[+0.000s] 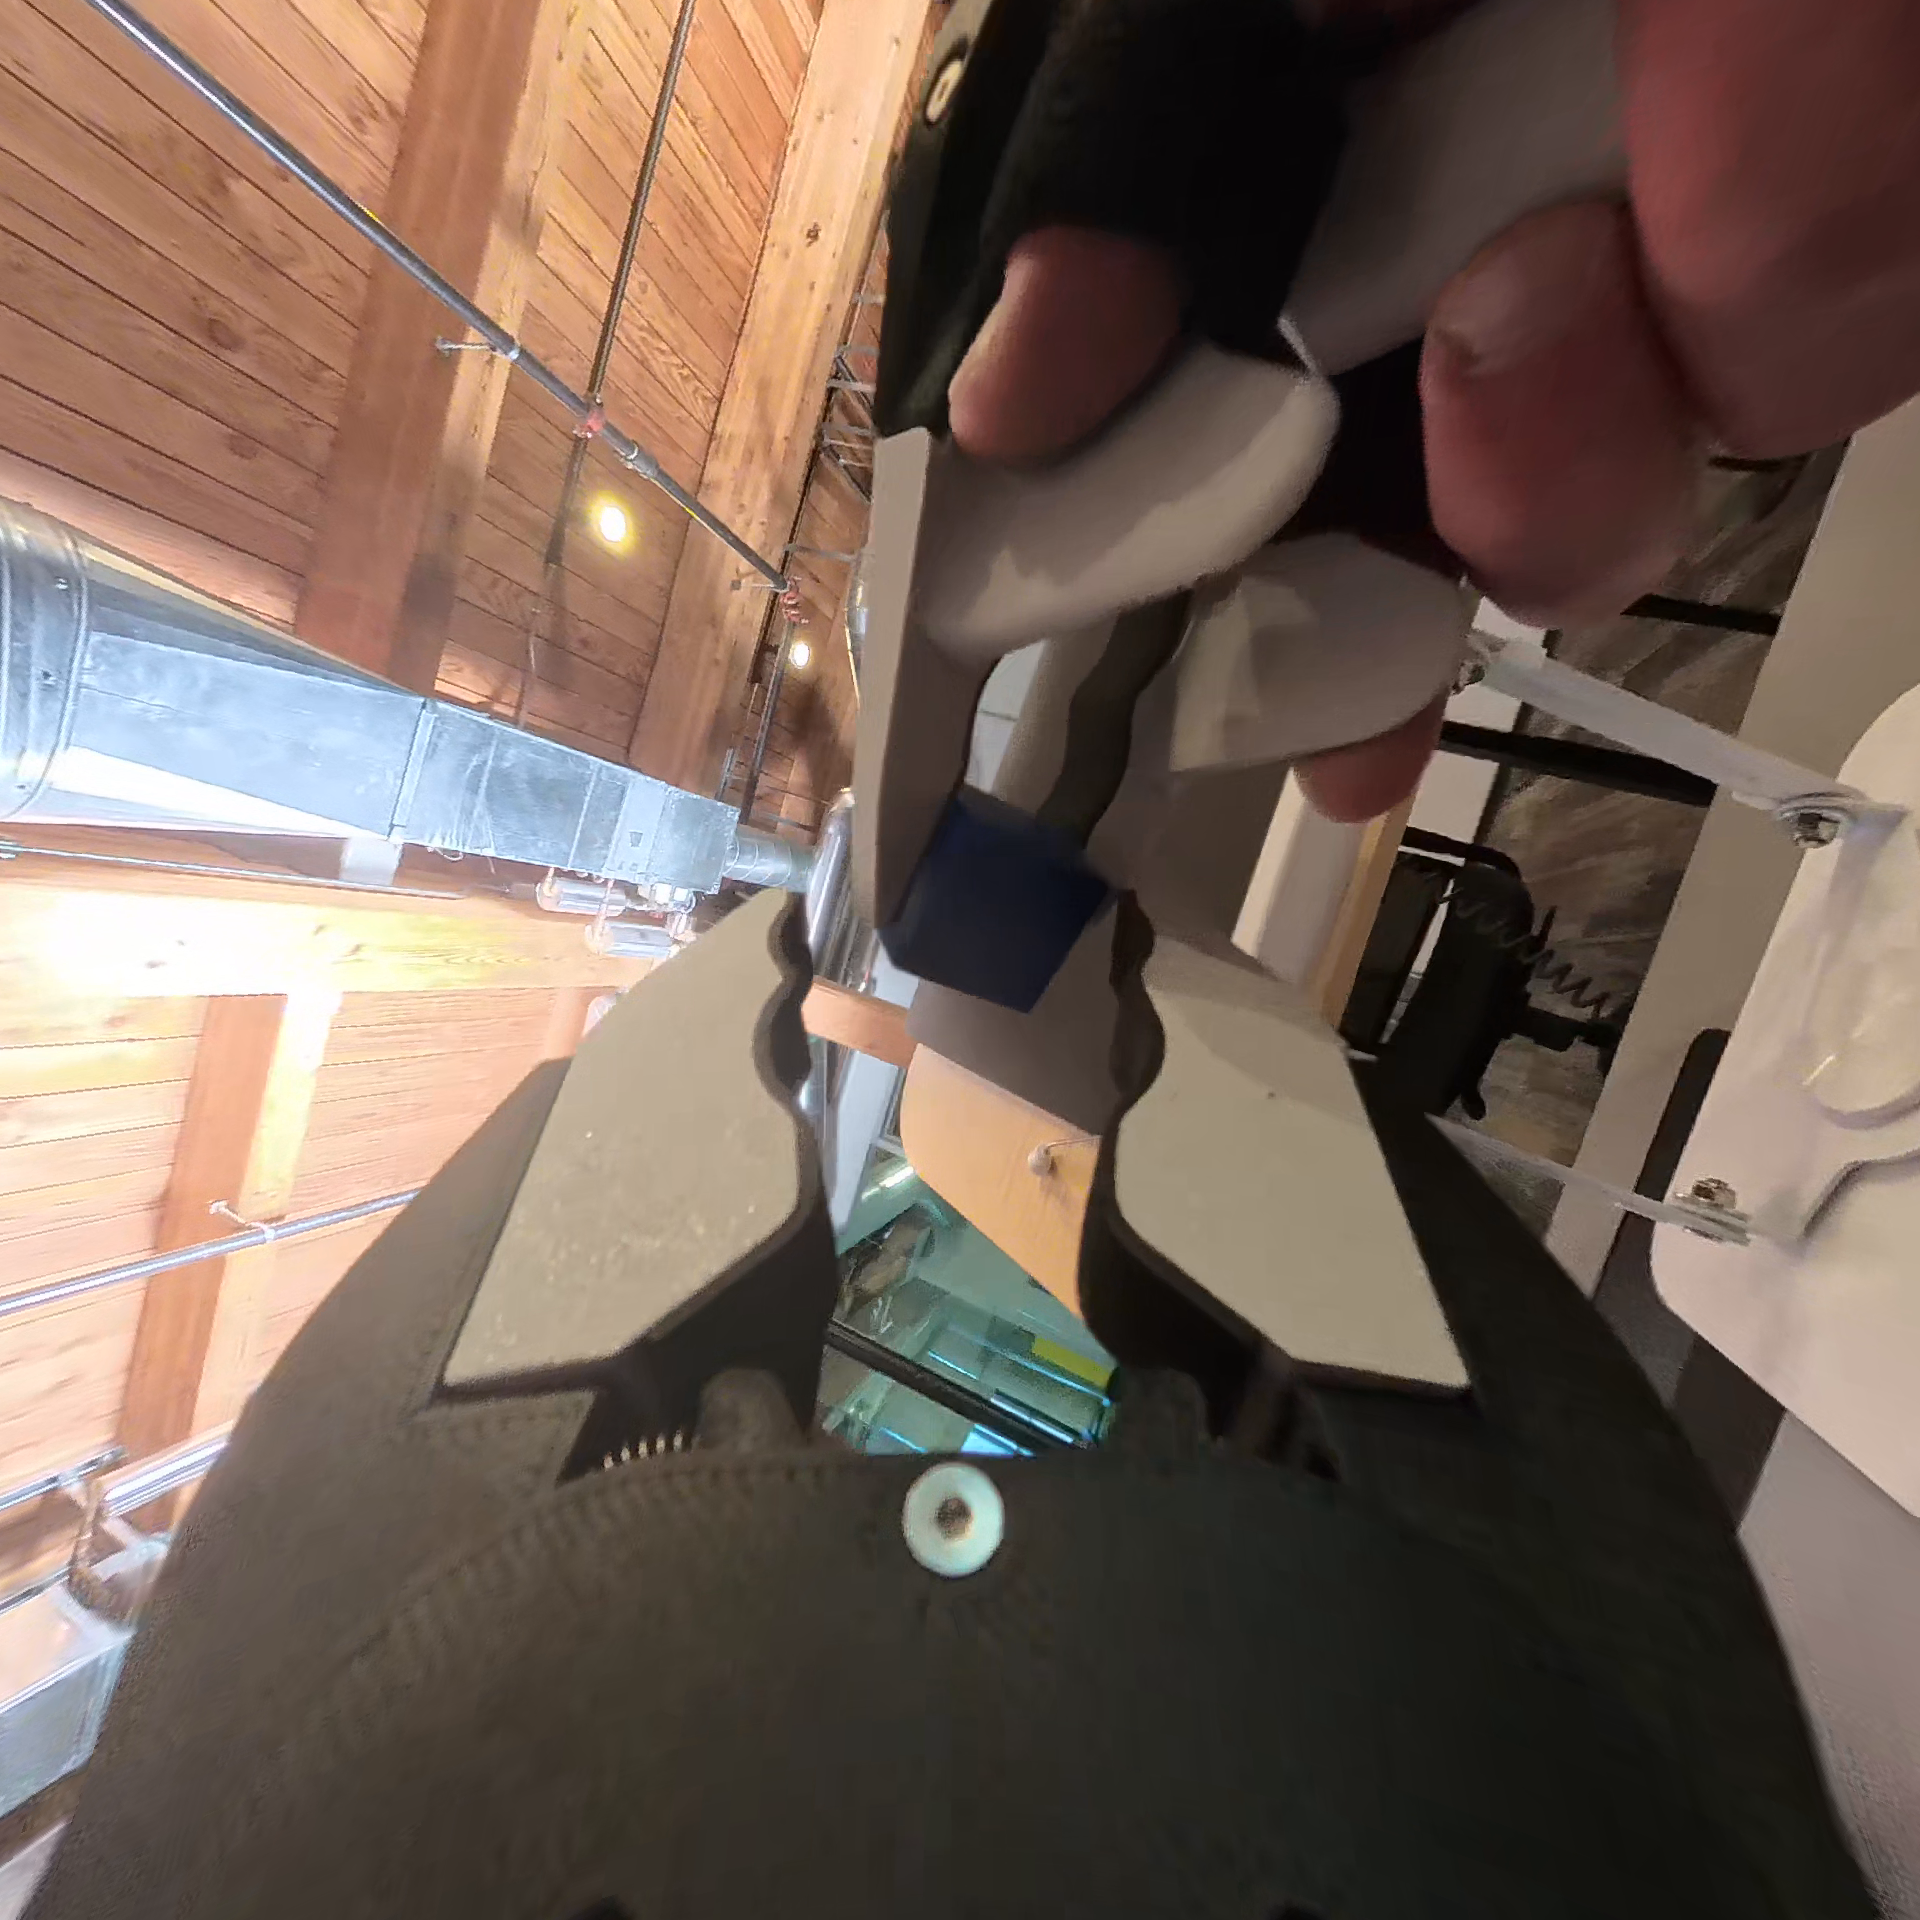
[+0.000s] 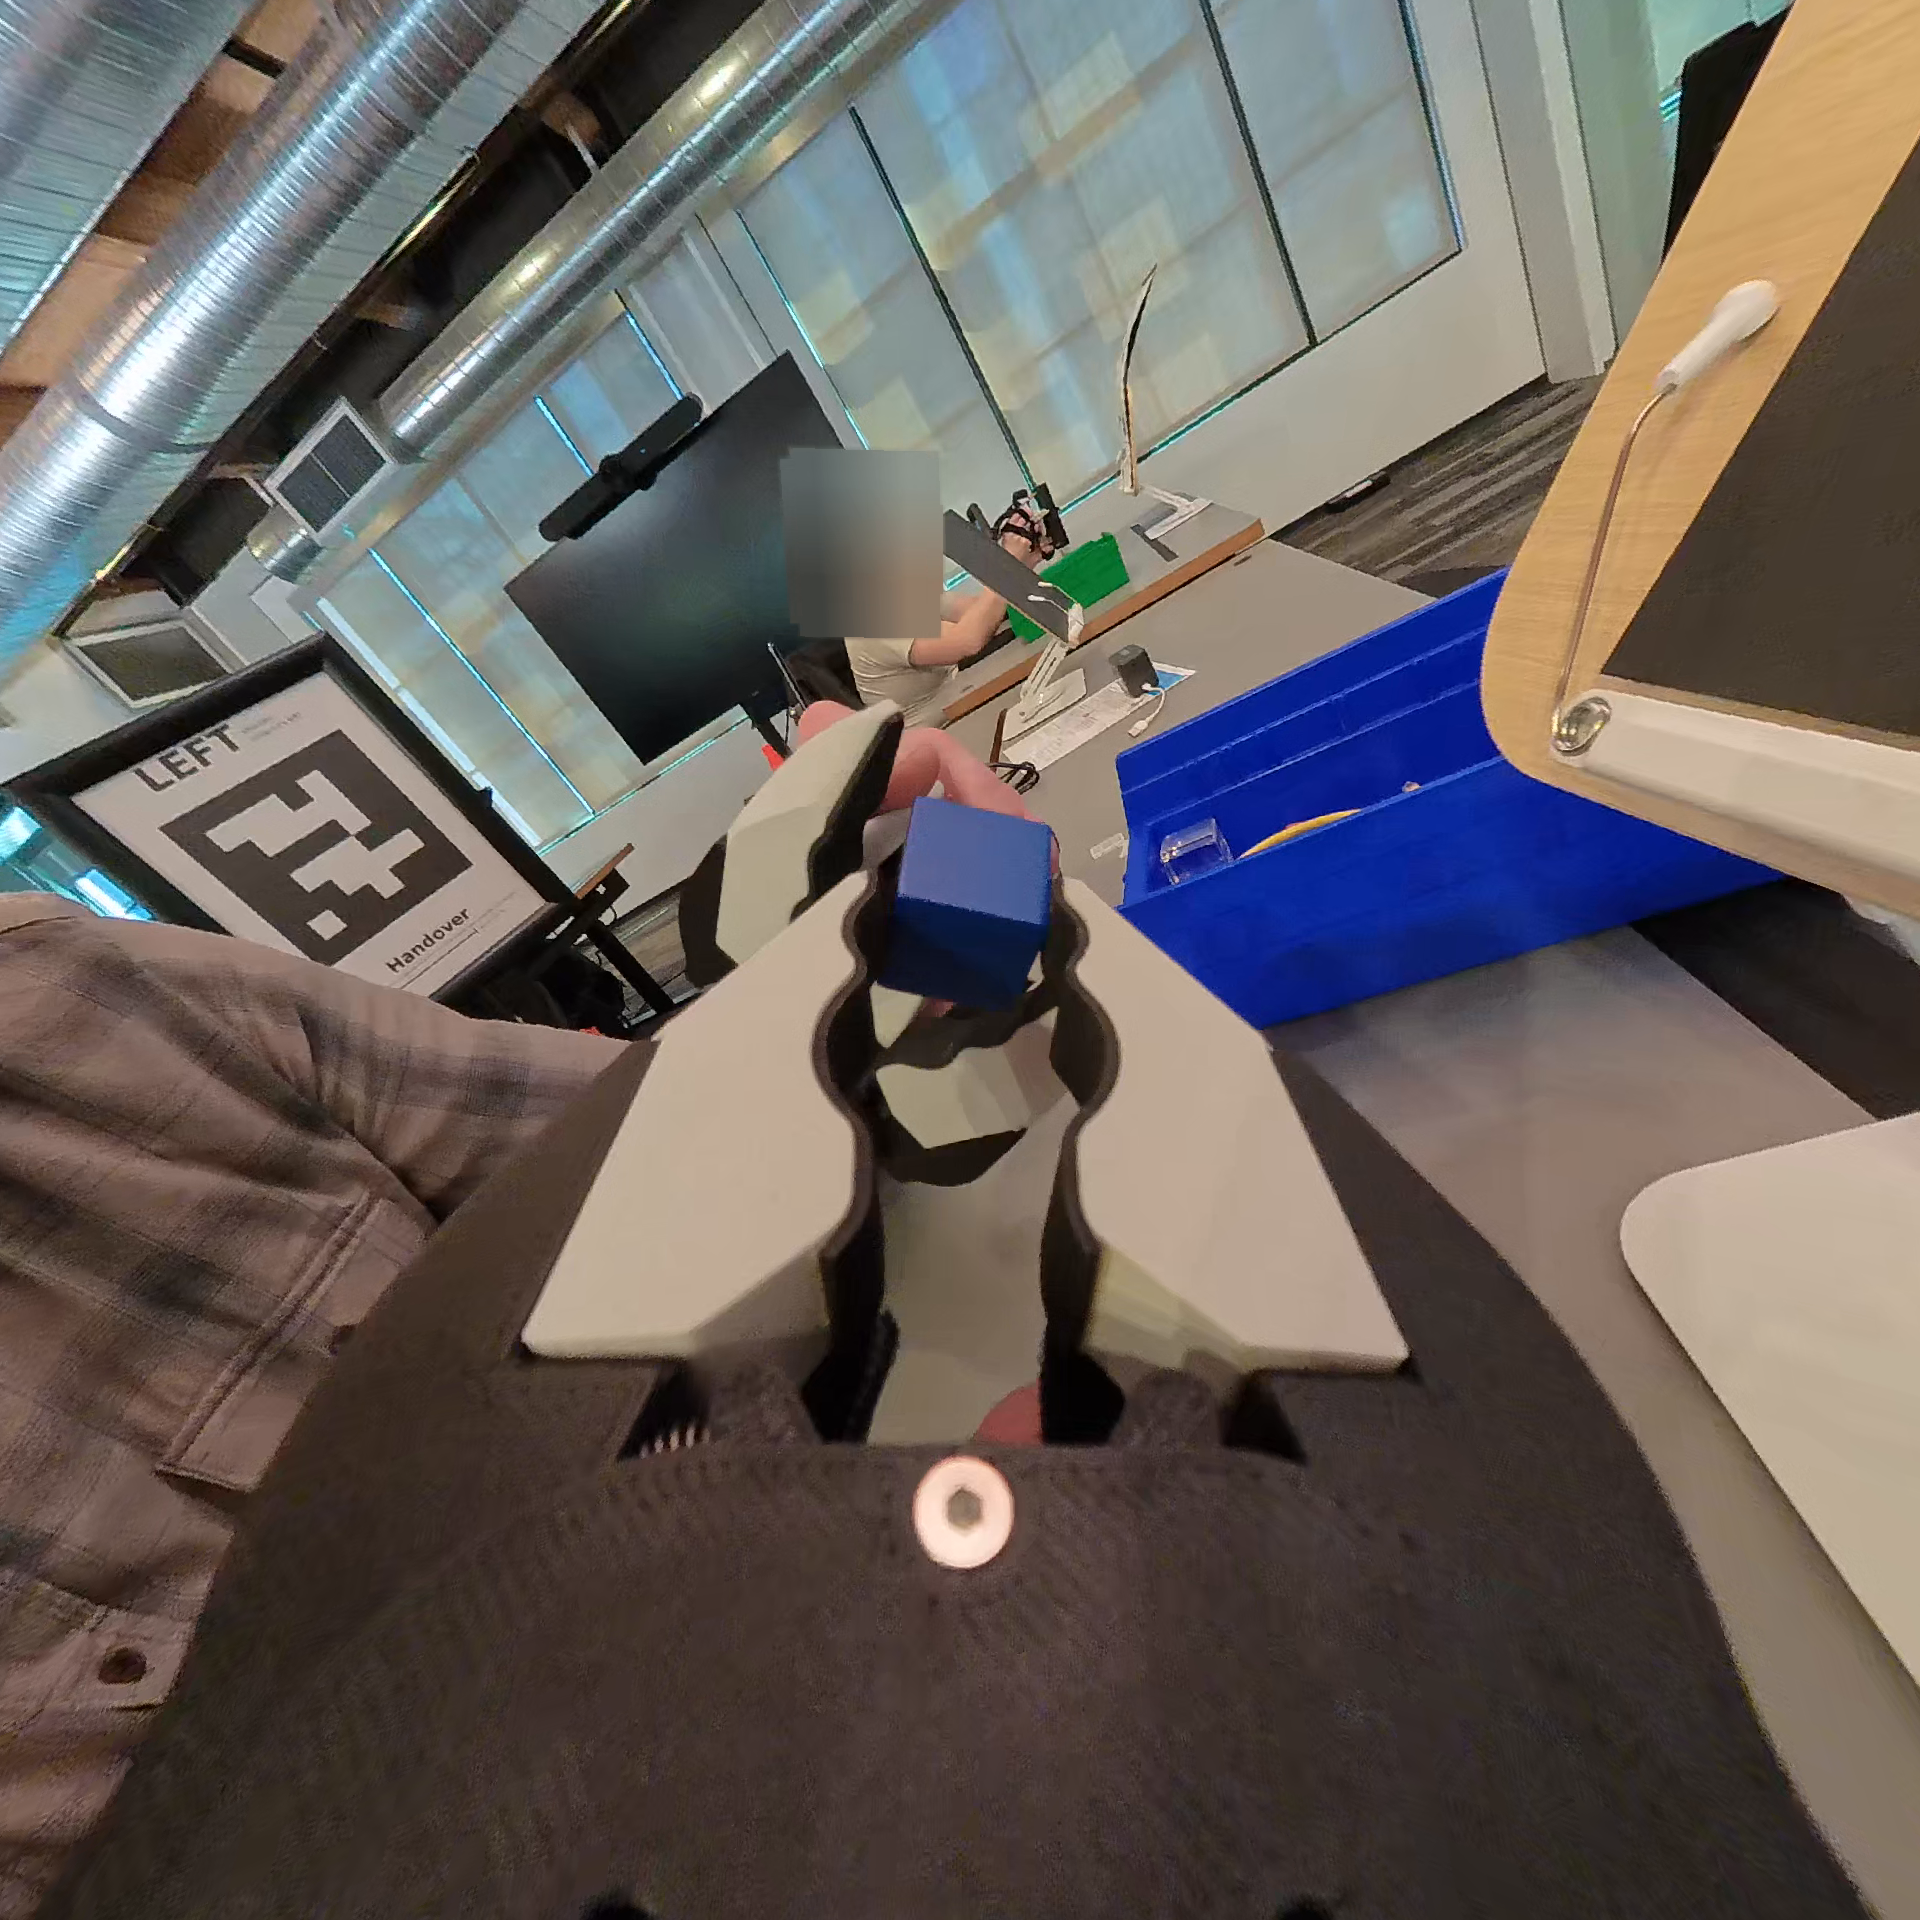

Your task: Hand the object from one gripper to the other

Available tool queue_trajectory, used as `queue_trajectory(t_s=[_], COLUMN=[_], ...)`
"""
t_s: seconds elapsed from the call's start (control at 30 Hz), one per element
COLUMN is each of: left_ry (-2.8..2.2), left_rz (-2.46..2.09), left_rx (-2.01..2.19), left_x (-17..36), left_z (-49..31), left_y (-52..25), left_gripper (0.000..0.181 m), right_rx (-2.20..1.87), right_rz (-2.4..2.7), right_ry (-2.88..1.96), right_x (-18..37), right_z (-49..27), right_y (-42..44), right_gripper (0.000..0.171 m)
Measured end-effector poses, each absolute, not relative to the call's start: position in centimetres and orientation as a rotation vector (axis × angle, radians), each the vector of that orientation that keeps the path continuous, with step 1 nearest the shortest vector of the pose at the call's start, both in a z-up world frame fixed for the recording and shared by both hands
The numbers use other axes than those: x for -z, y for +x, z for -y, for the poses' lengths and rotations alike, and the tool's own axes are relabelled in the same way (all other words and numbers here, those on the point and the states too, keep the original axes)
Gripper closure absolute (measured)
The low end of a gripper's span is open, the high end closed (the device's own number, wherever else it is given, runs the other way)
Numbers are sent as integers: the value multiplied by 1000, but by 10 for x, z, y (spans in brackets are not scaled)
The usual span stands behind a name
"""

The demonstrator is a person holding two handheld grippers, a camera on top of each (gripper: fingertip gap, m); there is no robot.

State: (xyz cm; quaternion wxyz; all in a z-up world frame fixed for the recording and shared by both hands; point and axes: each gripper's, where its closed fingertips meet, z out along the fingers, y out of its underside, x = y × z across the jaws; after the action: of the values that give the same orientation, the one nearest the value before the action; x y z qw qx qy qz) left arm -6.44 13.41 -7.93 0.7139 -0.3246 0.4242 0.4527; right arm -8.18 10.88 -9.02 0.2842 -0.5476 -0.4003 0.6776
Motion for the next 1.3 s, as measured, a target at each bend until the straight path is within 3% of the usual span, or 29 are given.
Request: queue_trajectory(t_s=[0.13,0.63,1.3], left_ry=[-689,-632,-724], left_rz=[-934,-967,-998], left_rx=[-1020,-1021,-968], left_x=[81,87,98], left_z=[-132,-129,-138], left_y=[-64,-61,-66], left_gripper=[136,131,143], right_rx=[-1841,-1866,-1771], right_rz=[1062,1087,1076], right_ry=[-1459,-1490,-1523], right_x=[88,94,106], right_z=[-107,-106,-117], right_y=[-82,-82,-83], right_gripper=[145,144,144])
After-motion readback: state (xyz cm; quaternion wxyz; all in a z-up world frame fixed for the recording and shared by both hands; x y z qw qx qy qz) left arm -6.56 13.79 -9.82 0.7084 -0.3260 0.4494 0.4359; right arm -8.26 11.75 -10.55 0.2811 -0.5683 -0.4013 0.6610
